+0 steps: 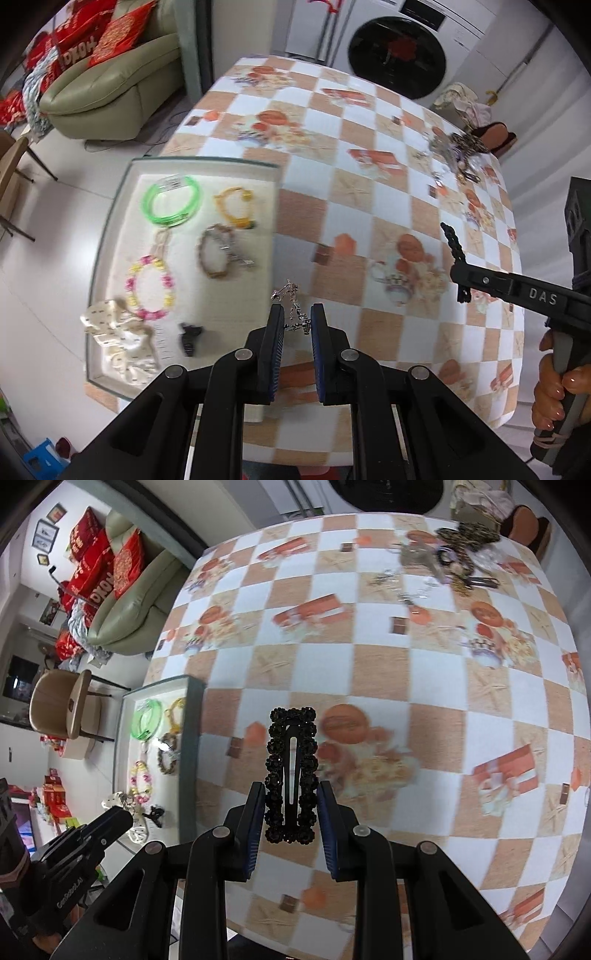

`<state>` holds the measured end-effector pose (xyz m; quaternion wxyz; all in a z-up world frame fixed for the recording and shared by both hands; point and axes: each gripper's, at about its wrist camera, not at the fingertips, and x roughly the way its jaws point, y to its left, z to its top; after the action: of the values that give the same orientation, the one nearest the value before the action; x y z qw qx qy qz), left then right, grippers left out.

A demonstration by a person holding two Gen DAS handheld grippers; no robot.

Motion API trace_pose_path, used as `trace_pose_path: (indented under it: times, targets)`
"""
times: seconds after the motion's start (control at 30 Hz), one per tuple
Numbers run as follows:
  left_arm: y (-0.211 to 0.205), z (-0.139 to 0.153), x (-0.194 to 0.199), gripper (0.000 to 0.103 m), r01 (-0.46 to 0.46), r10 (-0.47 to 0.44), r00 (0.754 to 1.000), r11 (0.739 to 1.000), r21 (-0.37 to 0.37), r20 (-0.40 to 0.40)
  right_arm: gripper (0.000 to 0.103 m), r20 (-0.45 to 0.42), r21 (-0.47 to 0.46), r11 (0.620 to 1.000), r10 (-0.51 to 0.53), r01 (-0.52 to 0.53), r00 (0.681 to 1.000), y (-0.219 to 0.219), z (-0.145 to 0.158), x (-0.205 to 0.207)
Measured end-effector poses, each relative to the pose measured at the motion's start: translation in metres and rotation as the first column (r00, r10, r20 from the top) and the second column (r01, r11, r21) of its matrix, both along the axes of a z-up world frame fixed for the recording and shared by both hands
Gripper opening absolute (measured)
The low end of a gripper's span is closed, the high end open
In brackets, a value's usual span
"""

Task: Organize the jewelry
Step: 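Carry the rhinestone clip and silver charm into the tray and release both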

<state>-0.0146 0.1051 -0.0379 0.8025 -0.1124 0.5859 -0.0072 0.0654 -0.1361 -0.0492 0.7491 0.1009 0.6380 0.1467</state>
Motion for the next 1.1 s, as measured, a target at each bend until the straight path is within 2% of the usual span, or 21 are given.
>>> trace_pose_path:
  times: [0.4, 0.6, 0.8, 1.1]
  targets:
    - [0.078, -0.03, -0.042, 0.019, -0.095, 0.095, 0.994, 0.995, 0.015, -0.057, 0.031, -0.004, 0.024, 0.988, 0.151, -0.151, 0.989, 0.109, -0.003, -0.015]
    - [0.095, -0.059, -0.059, 0.019, -0.118, 0.118, 0.986, 0.993, 0.011, -0.117, 0.031, -0.032, 0.024, 0.968, 0.251, -0.251, 0.967, 0.155, -0.015, -0.025]
    - [0.104, -0.08, -0.06, 0.019, -0.137, 0.139, 0.98, 0.99, 0.019, -0.143, 0.031, -0.073, 0.0, 0.935, 0.355, -0.356, 0.932, 0.195, -0.039, -0.037]
    - [0.106, -0.098, -0.051, 0.019, -0.134, 0.138, 0.978, 0.99, 0.035, -0.159, 0.031, -0.102, -0.034, 0.913, 0.4, -0.405, 0.911, 0.223, -0.062, -0.033]
